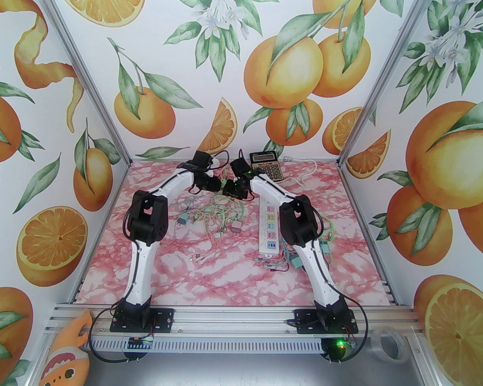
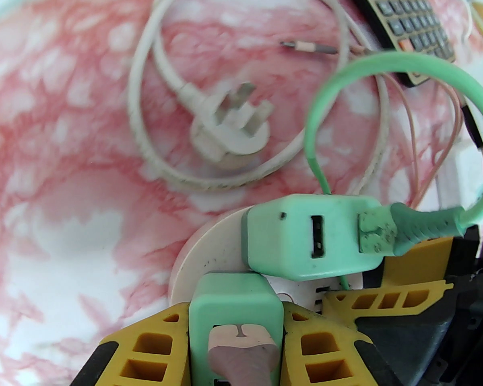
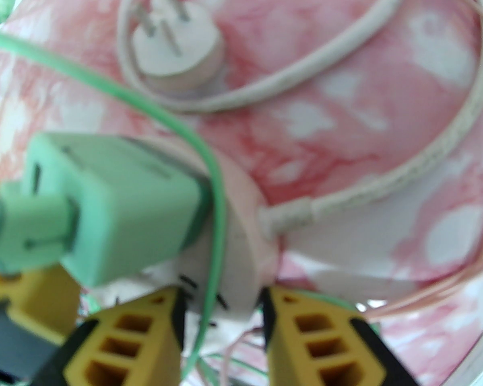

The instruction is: Pull the plug off the socket

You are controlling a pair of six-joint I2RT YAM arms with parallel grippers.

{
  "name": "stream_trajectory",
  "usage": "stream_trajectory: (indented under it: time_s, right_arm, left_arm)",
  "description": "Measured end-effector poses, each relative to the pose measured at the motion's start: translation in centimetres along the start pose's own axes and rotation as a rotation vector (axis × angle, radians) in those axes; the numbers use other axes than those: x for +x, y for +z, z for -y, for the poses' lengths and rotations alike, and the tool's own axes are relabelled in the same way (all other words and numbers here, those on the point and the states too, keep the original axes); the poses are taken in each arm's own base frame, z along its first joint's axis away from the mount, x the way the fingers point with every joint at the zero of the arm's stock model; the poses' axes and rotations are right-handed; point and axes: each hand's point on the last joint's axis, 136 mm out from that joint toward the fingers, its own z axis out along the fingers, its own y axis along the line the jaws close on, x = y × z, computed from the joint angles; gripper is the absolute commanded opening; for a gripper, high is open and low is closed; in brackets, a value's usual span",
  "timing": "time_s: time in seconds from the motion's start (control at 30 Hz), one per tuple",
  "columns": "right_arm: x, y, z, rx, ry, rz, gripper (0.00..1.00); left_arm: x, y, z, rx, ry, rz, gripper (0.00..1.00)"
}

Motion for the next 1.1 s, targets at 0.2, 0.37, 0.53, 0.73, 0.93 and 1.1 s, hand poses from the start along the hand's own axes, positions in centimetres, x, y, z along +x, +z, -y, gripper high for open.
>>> stream_trajectory:
  time_s: [0.2, 0.37, 0.53, 0.73, 0.93, 1.1]
  right_arm:
    - [0.0, 0.0, 0.0, 0.008, -0.014, -0.006, 0.36]
    - [0.1, -0.1, 0.2, 0.026, -0.023, -0.021, 0.35]
    - [0.4, -0.5, 0.7, 0.051, -0.026, -0.041, 0.34]
    - [0.6, -0.7, 0.9, 0.068, -0.034, -0.052, 0.34]
    - [0.6, -0.6, 0.8, 0.068, -0.052, -0.051, 0.34]
    - [0.9, -0.4, 0.0, 0.056, -0.074, -0.048, 0.34]
  left_arm:
    - [0.1, 0.1, 0.3, -0.059, 0.052, -0.001, 0.03]
    - [0.2, 0.2, 1.3, -0.196, 0.179, 0.007, 0.03]
    - [0.2, -0.1, 1.8, -0.287, 0.248, 0.038, 0.03]
    - [0.3, -0.3, 2.0, -0.298, 0.262, 0.05, 0.02]
    - [0.3, -0.7, 1.2, -0.161, 0.13, 0.033, 0.01]
    - [0.9, -0.9, 0.0, -0.074, -0.001, 0.002, 0.02]
